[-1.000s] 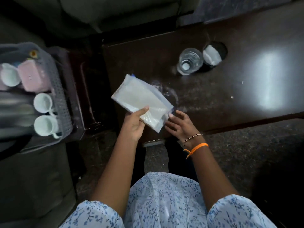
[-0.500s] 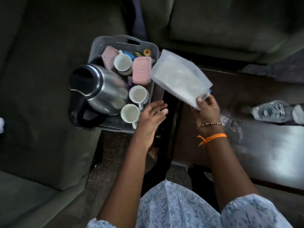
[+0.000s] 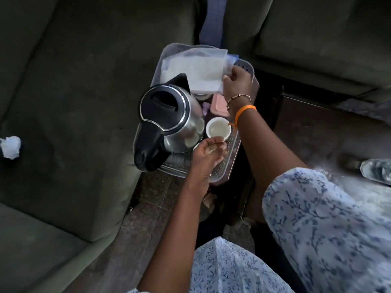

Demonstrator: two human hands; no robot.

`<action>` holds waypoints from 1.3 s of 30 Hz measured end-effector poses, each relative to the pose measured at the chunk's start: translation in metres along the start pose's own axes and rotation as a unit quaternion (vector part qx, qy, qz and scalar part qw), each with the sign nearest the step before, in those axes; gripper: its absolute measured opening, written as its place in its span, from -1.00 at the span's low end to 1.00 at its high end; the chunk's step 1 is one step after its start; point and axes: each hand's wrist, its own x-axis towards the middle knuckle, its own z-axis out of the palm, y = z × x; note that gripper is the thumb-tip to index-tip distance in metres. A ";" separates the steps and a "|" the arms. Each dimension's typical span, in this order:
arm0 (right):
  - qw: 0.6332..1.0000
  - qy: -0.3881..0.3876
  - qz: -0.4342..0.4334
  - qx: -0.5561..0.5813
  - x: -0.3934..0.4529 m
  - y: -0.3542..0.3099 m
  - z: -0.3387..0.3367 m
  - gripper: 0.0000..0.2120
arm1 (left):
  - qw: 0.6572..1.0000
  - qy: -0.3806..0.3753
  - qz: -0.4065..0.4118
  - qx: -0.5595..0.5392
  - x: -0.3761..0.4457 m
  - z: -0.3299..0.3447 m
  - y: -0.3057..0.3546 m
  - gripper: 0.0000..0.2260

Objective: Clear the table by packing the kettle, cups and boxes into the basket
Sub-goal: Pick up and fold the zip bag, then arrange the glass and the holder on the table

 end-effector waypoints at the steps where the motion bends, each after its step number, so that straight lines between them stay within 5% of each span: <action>1: 0.999 -0.014 0.005 -0.034 0.001 0.000 0.002 -0.80 | 1.000 0.000 -0.002 0.005 0.000 -0.001 0.001 -0.80; 7: 0.993 0.074 0.027 -0.088 -0.003 0.011 -0.014 -0.67 | 1.000 0.014 -0.005 0.019 0.002 -0.006 0.005 -0.83; 11: 0.989 0.019 0.034 -0.141 -0.008 0.017 -0.027 -0.80 | 0.999 0.023 0.008 0.023 0.001 -0.003 0.004 -0.86; 19: 0.998 0.020 0.049 -0.028 -0.057 0.077 -0.095 -0.89 | 0.998 0.026 0.022 0.050 -0.013 0.048 -0.019 -0.84; 35: 0.967 0.117 0.219 0.060 -0.139 0.330 -0.395 -0.88 | 0.976 -0.072 -0.112 0.173 -0.063 0.303 -0.242 -0.88; 39: 0.964 0.132 0.227 0.037 -0.119 0.370 -0.456 -0.85 | 0.969 -0.069 -0.108 0.212 -0.059 0.357 -0.267 -0.74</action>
